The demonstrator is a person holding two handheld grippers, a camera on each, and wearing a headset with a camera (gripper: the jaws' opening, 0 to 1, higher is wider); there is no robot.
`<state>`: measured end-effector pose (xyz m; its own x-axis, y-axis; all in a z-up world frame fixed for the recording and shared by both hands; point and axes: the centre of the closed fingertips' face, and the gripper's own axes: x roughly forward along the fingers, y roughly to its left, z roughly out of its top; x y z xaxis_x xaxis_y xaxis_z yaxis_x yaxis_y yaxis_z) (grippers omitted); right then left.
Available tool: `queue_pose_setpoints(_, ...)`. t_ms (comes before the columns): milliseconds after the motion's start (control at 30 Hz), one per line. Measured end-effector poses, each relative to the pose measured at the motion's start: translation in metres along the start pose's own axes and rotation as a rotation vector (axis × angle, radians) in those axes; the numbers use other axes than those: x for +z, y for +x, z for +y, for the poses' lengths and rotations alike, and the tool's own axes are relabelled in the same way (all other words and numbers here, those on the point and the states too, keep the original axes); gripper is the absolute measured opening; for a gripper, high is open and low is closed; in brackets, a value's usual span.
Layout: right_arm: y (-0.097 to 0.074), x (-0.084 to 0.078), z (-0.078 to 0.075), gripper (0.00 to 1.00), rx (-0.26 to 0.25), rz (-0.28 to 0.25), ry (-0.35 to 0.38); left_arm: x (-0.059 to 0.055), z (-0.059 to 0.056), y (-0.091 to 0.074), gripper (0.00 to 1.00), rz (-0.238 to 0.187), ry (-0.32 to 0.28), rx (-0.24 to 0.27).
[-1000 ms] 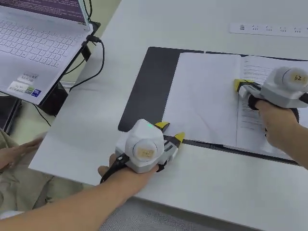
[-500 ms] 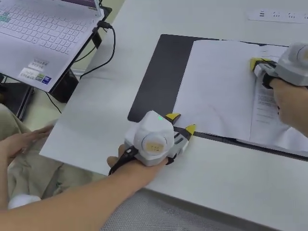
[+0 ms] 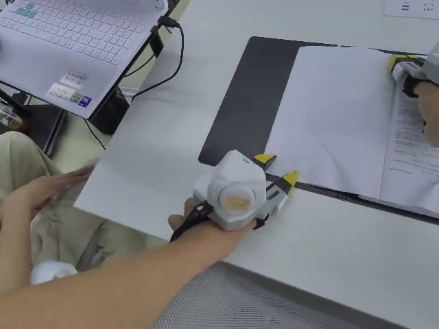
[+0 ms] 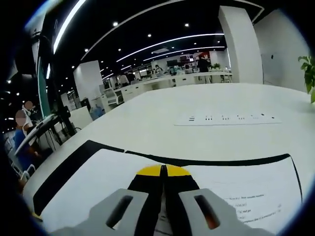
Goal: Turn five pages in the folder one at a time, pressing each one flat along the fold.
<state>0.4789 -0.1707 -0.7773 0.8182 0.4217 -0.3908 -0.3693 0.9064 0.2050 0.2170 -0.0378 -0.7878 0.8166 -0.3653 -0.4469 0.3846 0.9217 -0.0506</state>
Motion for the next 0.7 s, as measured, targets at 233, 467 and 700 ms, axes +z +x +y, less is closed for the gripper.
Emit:
queue_pose_setpoints(233, 0.001, 0.0, 0.0, 0.0, -0.008, 0.008, -0.028, 0.0, 0.0, 0.0, 0.25, -0.004, 0.001, 0.0)
queue_pose_setpoints(467, -0.012, -0.007, 0.006, 0.0, 0.014, 0.028, -0.035, 0.0, 0.001, 0.0, 0.25, -0.006, -0.001, 0.001)
queue_pose_setpoints(700, -0.026, -0.018, 0.014, 0.0, 0.03, 0.028, -0.032, 0.0, 0.0, 0.0, 0.25, -0.011, -0.007, 0.004)
